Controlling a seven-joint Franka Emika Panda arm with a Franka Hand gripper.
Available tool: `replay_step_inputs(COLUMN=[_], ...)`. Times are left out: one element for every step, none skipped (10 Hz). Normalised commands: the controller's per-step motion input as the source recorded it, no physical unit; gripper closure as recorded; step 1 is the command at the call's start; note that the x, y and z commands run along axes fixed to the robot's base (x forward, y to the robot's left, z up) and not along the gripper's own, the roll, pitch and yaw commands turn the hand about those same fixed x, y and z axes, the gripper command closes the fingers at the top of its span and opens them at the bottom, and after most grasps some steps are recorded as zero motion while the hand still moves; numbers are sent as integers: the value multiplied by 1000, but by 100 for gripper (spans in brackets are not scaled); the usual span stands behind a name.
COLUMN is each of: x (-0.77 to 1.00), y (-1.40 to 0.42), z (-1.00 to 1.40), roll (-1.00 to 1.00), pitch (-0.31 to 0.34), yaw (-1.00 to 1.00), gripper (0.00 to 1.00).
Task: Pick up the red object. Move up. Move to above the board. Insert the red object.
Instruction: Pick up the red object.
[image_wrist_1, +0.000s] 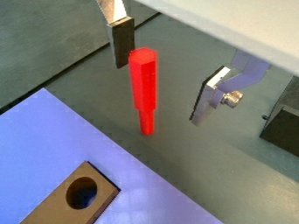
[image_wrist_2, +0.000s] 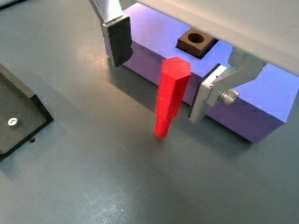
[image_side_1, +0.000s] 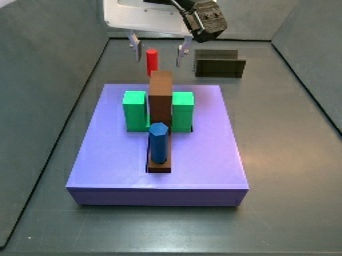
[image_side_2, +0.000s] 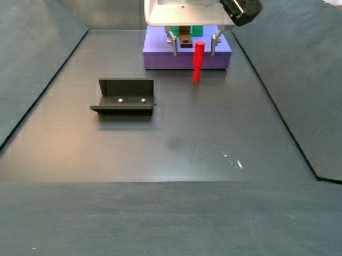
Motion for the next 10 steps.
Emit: replay_step_inputs(x=[0,0,-51,-83,-63,-14,0,0,0,0], y=[0,0,-37,-103,-97,-31,0,0,0,0], z=[0,0,0,0,-9,-11,0,0,0,0], roll=[0,0,0,1,1,3,0,0,0,0], pitch=[0,0,0,0,0,0,0,0,0,0], yaw=[-17,-49,0,0,0,0,0,0,0,0], gripper=[0,0,0,0,0,0,0,100,100,100])
